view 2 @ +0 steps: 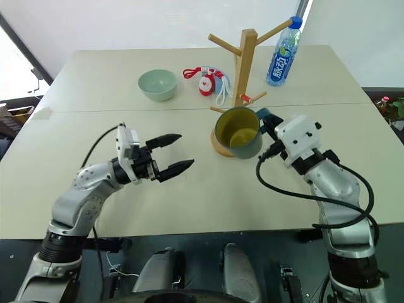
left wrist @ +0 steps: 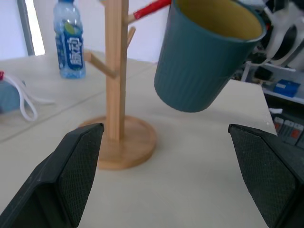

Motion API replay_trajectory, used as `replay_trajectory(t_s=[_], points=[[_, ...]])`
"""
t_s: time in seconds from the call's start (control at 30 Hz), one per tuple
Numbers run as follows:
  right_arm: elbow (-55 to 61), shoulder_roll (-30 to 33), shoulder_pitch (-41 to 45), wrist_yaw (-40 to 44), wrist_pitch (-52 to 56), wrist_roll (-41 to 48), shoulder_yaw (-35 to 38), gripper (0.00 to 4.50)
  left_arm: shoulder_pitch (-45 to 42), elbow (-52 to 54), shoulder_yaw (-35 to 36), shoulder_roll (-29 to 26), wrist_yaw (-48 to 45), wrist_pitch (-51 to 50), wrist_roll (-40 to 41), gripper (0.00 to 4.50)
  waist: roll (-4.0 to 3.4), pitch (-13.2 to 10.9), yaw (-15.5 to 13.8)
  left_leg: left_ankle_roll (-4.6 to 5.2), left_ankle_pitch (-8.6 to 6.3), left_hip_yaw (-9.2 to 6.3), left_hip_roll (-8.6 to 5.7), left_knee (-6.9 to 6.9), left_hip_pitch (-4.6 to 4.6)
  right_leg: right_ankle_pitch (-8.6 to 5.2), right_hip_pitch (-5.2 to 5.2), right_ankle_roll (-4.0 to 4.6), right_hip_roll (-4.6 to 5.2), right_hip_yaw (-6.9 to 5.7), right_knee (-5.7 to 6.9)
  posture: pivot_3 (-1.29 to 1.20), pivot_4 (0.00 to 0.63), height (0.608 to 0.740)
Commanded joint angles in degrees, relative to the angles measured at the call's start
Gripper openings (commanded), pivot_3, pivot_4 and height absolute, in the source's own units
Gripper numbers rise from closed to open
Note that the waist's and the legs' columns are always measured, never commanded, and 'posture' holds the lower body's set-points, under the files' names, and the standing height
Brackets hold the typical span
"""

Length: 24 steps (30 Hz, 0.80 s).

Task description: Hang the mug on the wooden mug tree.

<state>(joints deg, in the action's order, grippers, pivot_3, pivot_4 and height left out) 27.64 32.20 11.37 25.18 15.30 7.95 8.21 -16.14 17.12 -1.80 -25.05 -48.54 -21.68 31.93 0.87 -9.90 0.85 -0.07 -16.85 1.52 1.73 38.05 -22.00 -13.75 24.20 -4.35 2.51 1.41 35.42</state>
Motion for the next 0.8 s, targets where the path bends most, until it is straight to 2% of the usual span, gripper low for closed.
replay_trajectory(t_s=[0.03,0.43,0.8], points=[[0.2,0.4,4.1,0.0,0.6,-0.2,-0.3,0.07,-0.8,2.5,1.4,-0.9,-0.4,-1.4,2.1,4.50,0.00,0.0,-0.1,0.00,0.00,0.00,0.00,0.00,0.00,0.00,0.00,0.00,0.00,0.00,0.00,0.00,0.150,0.740],[0.0,-0.1,11.8,-0.9,8.0,-0.9,-3.8,0.07,-1.7,3.5,1.6,-0.9,0.3,-1.8,2.8,4.50,0.01,0.0,-0.1,0.00,0.00,-0.01,-0.03,0.00,-0.13,0.02,0.08,-0.02,0.02,-0.01,-0.01,0.00,0.150,0.740],[-0.4,-0.4,13.8,-1.6,13.9,-1.6,-5.9,0.07,-4.7,5.5,2.6,-1.1,1.7,-3.6,5.5,4.50,0.01,0.0,-0.1,-0.01,0.01,-0.02,-0.04,0.01,-0.14,0.08,0.09,-0.12,0.02,-0.01,0.01,0.00,0.150,0.740]])
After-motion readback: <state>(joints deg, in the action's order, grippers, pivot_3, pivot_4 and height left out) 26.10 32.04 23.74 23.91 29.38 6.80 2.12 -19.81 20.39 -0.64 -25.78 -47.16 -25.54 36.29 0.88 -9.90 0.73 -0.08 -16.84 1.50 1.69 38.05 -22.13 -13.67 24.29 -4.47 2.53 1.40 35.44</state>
